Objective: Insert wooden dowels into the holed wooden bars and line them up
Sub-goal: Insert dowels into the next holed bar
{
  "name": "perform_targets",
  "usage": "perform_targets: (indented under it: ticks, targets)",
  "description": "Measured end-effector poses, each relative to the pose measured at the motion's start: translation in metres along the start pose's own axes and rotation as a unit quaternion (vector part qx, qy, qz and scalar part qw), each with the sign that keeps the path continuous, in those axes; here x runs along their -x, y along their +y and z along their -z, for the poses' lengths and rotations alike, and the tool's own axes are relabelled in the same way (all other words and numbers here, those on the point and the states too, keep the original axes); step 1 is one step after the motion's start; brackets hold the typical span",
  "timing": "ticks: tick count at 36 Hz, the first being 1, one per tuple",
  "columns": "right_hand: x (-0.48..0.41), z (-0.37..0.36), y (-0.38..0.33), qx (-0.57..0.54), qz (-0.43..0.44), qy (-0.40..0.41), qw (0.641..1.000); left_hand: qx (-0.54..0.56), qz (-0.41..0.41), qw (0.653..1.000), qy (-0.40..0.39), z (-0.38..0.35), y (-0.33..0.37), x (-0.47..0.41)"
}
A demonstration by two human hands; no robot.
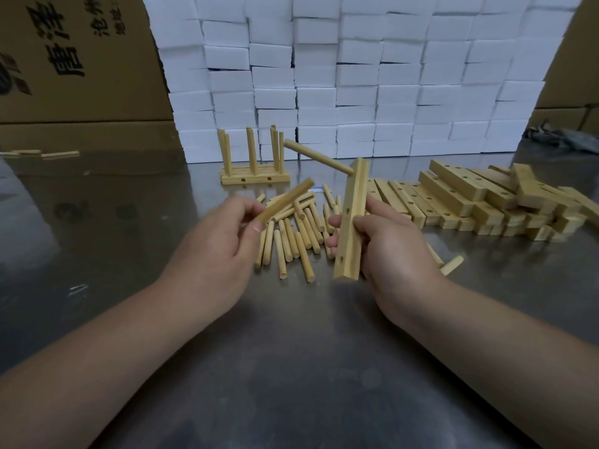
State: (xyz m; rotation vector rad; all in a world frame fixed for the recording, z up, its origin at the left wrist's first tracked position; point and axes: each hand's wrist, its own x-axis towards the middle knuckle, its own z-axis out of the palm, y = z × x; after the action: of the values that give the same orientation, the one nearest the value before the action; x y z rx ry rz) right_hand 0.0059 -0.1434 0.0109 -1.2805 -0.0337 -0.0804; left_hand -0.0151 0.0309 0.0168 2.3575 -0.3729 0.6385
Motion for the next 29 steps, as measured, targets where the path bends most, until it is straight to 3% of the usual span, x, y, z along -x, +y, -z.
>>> perform_targets:
  ticks: [12,29]
  targets:
    - [0.007,-0.002,0.001,0.045,0.046,-0.059,0.996,0.028,-0.027,0.998,-0.042,-0.005,-0.005,0.002]
    - [0.016,-0.006,0.0,0.127,0.086,-0.07,0.986,0.034,-0.072,0.997,0.022,-0.003,-0.007,0.001]
